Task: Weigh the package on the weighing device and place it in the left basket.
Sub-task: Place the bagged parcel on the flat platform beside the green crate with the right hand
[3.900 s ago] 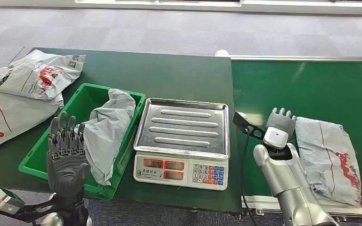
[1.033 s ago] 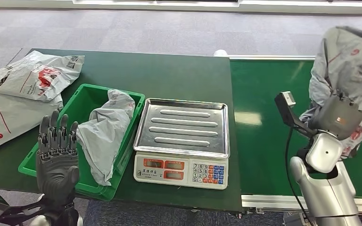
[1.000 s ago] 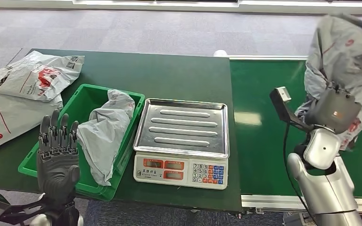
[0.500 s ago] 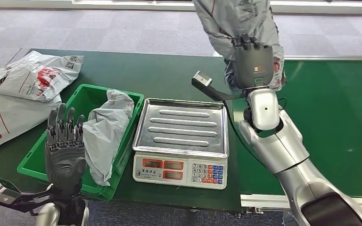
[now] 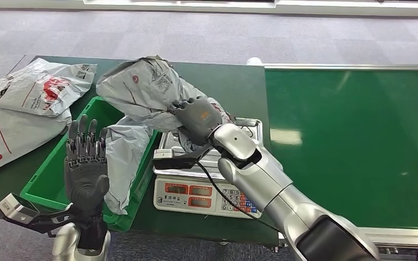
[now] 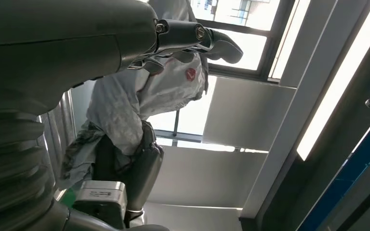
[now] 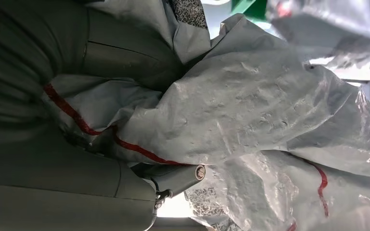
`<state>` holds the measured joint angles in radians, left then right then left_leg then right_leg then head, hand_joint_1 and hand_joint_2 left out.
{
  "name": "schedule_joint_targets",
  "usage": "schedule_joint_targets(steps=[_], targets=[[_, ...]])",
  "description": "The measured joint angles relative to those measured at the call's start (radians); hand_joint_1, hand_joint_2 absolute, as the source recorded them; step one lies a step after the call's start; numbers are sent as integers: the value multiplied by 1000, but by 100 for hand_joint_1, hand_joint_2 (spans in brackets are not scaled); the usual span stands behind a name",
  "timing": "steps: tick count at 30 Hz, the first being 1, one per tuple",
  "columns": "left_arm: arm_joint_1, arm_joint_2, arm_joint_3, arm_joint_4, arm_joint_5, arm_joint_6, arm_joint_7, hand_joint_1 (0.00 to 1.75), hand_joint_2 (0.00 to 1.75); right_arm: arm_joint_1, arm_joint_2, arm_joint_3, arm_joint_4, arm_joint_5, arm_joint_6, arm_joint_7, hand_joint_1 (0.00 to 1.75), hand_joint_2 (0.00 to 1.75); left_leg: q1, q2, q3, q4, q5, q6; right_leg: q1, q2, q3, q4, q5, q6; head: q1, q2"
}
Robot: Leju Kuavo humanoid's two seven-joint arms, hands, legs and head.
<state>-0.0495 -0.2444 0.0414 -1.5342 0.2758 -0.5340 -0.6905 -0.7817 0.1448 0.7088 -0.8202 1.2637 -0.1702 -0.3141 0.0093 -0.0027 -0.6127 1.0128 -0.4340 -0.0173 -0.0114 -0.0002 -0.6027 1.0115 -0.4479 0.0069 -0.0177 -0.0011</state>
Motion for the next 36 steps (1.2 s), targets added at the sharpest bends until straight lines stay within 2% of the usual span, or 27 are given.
schedule_joint_targets(steps=[10,12,14,16,22,28,36], targets=[[10,5,-4,2,0,5,-1,0,175,-6,17,30,62,-6,-2,4,175,175,0,0,0,0,0,0,1,0,0,0,0,0,0,0],[12,5,-4,2,0,5,0,0,175,-7,18,33,67,-7,-3,7,87,175,0,0,0,0,0,0,1,0,0,0,0,0,0,0],[13,5,-4,2,-1,4,1,0,175,-7,18,37,70,-9,-6,12,0,87,0,0,0,0,0,0,1,0,0,0,0,0,0,0],[14,5,-4,2,-3,4,2,0,175,-7,19,39,72,-15,-12,18,0,0,0,0,0,0,0,0,1,0,0,0,0,0,0,0],[17,6,-4,2,-5,11,6,0,175,-9,23,42,60,-16,-44,63,0,0,0,0,0,0,0,0,1,0,0,0,0,0,0,0],[41,7,-3,-8,-5,11,10,0,175,-14,12,40,-35,15,-84,144,0,0,0,0,0,0,0,0,1,0,-1,0,0,0,0,0],[65,7,-2,-16,-14,7,11,0,175,11,-4,18,-137,41,-66,156,0,0,0,0,0,0,0,0,1,0,-1,0,0,0,0,0]])
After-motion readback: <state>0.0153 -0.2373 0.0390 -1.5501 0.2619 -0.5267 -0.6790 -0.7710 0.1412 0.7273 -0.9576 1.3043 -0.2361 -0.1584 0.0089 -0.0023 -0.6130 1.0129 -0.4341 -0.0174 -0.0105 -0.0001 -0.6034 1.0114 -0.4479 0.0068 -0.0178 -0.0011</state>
